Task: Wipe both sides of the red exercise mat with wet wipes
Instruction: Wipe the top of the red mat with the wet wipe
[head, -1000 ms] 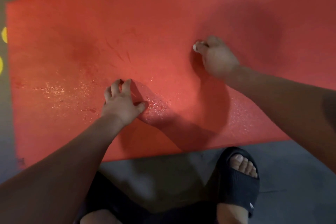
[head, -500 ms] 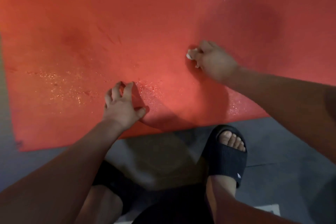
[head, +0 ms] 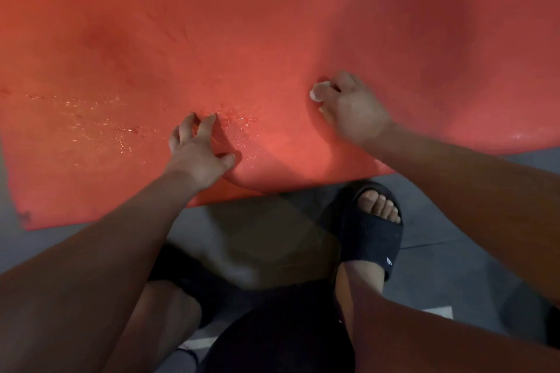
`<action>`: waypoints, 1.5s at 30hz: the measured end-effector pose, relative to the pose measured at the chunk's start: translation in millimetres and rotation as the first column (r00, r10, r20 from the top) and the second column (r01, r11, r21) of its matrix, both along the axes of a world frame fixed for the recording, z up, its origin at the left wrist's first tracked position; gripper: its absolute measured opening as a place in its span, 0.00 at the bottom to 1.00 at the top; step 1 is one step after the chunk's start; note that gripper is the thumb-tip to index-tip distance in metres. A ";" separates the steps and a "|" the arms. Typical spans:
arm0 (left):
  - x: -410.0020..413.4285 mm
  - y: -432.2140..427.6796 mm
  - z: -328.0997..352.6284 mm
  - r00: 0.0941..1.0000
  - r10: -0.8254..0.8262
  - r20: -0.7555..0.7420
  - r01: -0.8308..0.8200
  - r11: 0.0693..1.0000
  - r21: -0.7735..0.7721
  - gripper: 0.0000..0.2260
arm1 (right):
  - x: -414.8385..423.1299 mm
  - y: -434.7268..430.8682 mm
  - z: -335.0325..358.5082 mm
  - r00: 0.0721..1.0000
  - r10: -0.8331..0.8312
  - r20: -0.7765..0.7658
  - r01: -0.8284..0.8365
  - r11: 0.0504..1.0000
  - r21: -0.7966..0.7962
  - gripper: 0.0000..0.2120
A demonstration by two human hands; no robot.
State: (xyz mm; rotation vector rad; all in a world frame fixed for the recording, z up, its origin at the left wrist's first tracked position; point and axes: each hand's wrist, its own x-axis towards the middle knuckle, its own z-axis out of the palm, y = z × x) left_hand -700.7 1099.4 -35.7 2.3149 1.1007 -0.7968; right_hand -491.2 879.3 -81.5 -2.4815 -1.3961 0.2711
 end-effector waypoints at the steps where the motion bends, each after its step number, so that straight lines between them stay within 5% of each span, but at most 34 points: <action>1: 0.2 0.8 -0.6 1.000 0.003 0.010 -0.003 1.000 0.005 0.41 | -14.3 0.1 1.9 1.000 0.024 -0.014 -0.024 1.000 -0.004 0.13; 4: -1.7 2.3 -3.2 1.000 0.003 0.012 -0.003 1.000 -0.004 0.40 | -72.6 -8.0 1.3 0.955 0.209 -0.211 -0.205 0.978 0.042 0.08; 9: -7.8 0.7 -2.7 1.000 0.004 0.029 -0.003 1.000 -0.013 0.39 | -81.4 -32.4 4.9 0.834 0.545 -0.084 -0.547 0.837 -0.002 0.13; 11: -8.7 1.4 -0.8 0.999 0.013 0.047 -0.012 1.000 -0.025 0.39 | -54.2 -32.7 5.1 0.892 0.451 -0.024 -0.452 0.892 -0.035 0.14; 13: -9.7 3.6 -0.1 0.998 0.013 0.055 -0.011 1.000 -0.025 0.38 | -35.0 -36.9 6.0 0.989 0.140 0.040 -0.138 0.989 -0.051 0.12; 15: -11.1 5.6 -0.9 0.999 0.013 0.051 -0.012 0.999 -0.030 0.38 | -43.9 -41.6 5.5 0.999 0.001 0.044 0.001 0.998 -0.056 0.12; 22: -17.0 6.3 -2.2 0.997 0.021 0.073 -0.019 0.999 -0.027 0.37 | -98.2 -50.3 3.1 0.884 0.463 -0.059 -0.466 0.884 -0.041 0.09; 28: -35.1 14.7 -0.4 0.998 0.061 0.024 -0.061 0.998 0.033 0.39 | -43.8 -22.6 2.3 0.999 -0.045 -0.011 0.045 0.999 0.020 0.11; 31: -46.8 18.9 -0.9 0.999 0.034 -0.007 -0.034 0.999 0.027 0.42 | -98.7 -9.7 7.7 0.967 0.202 -0.153 -0.196 0.979 0.051 0.13; 33: -52.3 22.6 -1.8 1.000 0.008 0.003 -0.008 1.000 0.028 0.43 | -125.7 -8.5 12.6 0.866 0.432 -0.252 -0.445 0.895 0.003 0.13; 35: -53.9 26.9 -3.2 1.000 -0.003 0.017 0.002 0.999 0.050 0.43 | -114.2 -1.8 -0.1 0.739 0.666 -0.101 -0.664 0.746 0.057 0.18; 37: -52.9 31.2 -5.3 1.000 0.004 0.023 -0.006 0.997 0.078 0.44 | -87.2 12.4 -2.5 0.824 0.527 -0.208 -0.538 0.843 0.000 0.18; 41: -49.7 36.5 -11.9 0.999 0.033 -0.012 -0.032 0.996 0.085 0.48 | -48.0 34.1 -4.6 0.987 0.145 -0.066 -0.142 0.989 0.049 0.13; 45: -48.1 33.6 -14.0 0.996 0.036 -0.081 -0.031 0.997 0.070 0.48 | -103.8 27.2 10.1 0.927 0.284 -0.243 -0.282 0.958 0.046 0.04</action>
